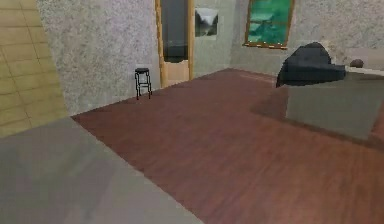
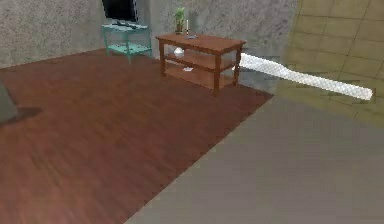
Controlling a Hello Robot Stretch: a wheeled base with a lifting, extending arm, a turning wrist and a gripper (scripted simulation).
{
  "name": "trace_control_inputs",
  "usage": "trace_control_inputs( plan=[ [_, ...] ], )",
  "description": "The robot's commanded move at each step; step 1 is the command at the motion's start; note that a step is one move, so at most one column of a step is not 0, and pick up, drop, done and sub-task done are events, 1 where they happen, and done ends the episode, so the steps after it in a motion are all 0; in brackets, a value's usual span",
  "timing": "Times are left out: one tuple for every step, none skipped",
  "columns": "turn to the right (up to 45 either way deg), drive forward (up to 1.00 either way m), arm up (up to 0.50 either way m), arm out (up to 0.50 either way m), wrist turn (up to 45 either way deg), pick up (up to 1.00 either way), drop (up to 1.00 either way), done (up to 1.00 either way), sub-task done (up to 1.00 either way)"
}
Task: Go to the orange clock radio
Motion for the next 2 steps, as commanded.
trace_control_inputs(
  plan=[
    [0.0,1.0,0.0,0.0,0.0,0.0,0.0,0.0,0.0],
    [0.0,1.0,0.0,0.0,0.0,0.0,0.0,0.0,0.0]
  ],
)
